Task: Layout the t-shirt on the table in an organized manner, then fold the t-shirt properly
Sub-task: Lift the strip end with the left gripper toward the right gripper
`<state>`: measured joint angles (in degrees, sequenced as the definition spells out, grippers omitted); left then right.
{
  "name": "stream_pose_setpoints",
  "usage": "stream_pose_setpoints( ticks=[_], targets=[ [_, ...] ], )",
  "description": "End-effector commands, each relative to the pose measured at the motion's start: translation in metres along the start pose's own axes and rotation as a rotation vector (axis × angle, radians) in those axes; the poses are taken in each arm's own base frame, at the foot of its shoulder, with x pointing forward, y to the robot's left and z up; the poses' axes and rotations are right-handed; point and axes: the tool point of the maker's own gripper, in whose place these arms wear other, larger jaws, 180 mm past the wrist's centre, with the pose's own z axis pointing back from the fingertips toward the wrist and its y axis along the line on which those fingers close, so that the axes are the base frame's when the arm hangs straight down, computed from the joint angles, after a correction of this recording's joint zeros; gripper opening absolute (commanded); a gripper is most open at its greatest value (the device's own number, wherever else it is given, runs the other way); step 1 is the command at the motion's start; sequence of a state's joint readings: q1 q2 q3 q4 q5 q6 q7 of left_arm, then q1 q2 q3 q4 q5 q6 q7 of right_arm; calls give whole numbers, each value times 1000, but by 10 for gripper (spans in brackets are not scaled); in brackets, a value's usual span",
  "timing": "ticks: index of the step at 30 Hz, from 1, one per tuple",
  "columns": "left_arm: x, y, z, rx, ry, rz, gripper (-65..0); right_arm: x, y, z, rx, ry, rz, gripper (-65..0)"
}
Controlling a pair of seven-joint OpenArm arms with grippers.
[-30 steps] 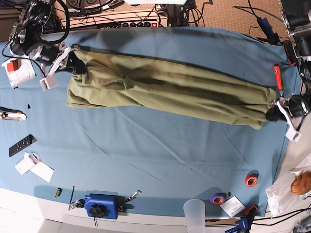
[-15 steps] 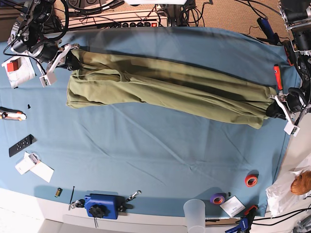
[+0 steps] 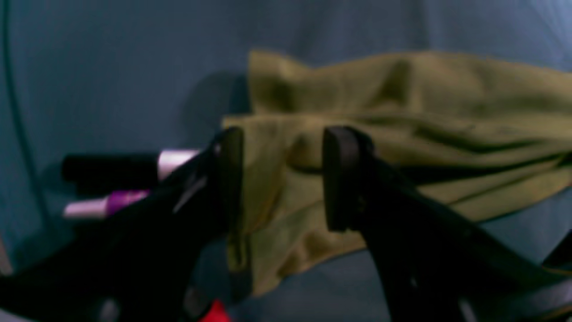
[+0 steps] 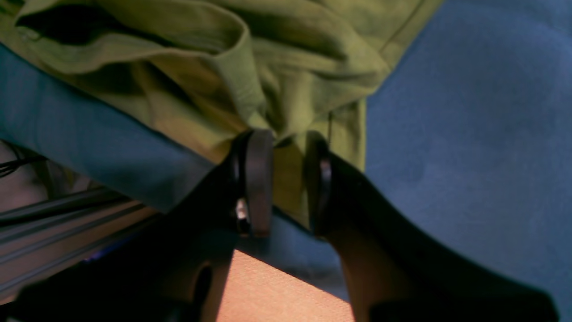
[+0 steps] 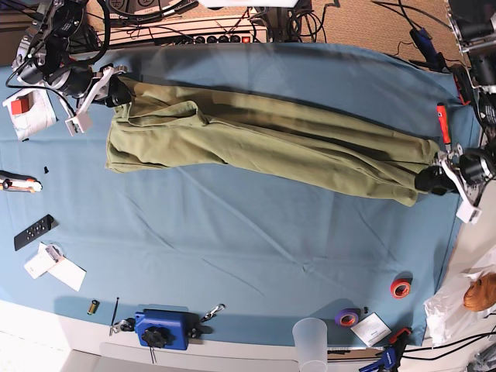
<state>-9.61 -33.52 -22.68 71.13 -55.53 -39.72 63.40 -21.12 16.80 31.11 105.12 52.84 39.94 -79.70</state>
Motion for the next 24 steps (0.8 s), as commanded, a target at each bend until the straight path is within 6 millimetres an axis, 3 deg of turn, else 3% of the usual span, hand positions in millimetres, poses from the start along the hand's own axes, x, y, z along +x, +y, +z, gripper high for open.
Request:
stream_pose_setpoints(
  ticks=[1, 11, 17, 24],
  targets=[
    [23, 1, 10, -3, -49, -30, -358, 11, 0, 6, 2, -39, 19, -512],
    [6, 13, -4, 100, 19, -45, -358, 14, 0, 6, 5, -52, 18, -512],
    [-4, 9, -9, 88, 46, -34, -358, 14, 1, 6, 6, -52, 18, -512],
    [-51, -8, -30, 59, 215, -90, -358, 16, 0, 6, 5, -65, 18, -512]
  ],
)
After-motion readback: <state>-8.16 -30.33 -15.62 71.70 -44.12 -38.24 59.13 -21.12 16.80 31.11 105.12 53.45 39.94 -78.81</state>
